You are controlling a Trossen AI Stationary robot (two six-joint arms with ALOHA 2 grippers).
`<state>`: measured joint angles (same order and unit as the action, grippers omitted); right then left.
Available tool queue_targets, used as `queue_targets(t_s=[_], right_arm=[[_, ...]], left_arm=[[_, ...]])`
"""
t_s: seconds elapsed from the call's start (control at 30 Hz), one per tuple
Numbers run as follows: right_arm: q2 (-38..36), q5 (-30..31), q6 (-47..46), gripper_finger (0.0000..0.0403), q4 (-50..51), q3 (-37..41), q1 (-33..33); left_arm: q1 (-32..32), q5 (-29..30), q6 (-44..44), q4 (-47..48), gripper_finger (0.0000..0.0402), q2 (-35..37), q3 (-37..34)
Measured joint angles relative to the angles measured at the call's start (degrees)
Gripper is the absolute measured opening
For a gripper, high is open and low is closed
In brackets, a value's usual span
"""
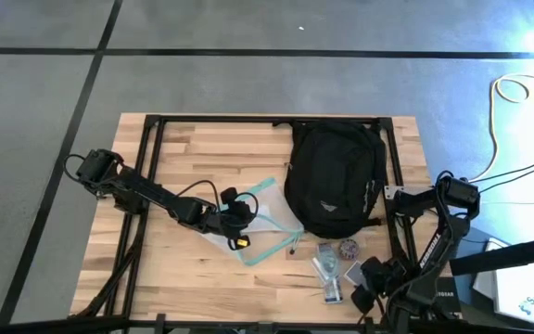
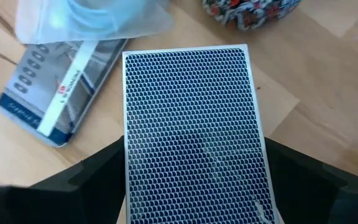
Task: Unpack backpack
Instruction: Remove the white playing cards box from the transparent zipper bag, then remove the white charger adapter from the transparent zipper bag
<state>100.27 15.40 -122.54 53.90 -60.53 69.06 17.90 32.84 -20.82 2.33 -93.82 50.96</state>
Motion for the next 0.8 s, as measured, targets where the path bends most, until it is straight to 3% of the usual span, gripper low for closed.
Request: queue_targets(t_s=[0.3,0.63,0.8], right_arm=[[0.0,-0.03,-1.26,0.0311,0.22,0.0,-0.09],[-0.15,-3.44,-1.59,0.039,1.59,0.0,-0.09],[-2.45,0.59,2.84,0.0395,3.3,-1.36,-1.78]], left_arm=[[-0.01,0.0,-0.19,-0.02,0.0,0.0,0.0],[-0.01,0.0,-0.24,-0.81,0.0,0.0,0.0],[-0.01,-0.02,-0.24,-1.57,0.0,0.0,0.0]])
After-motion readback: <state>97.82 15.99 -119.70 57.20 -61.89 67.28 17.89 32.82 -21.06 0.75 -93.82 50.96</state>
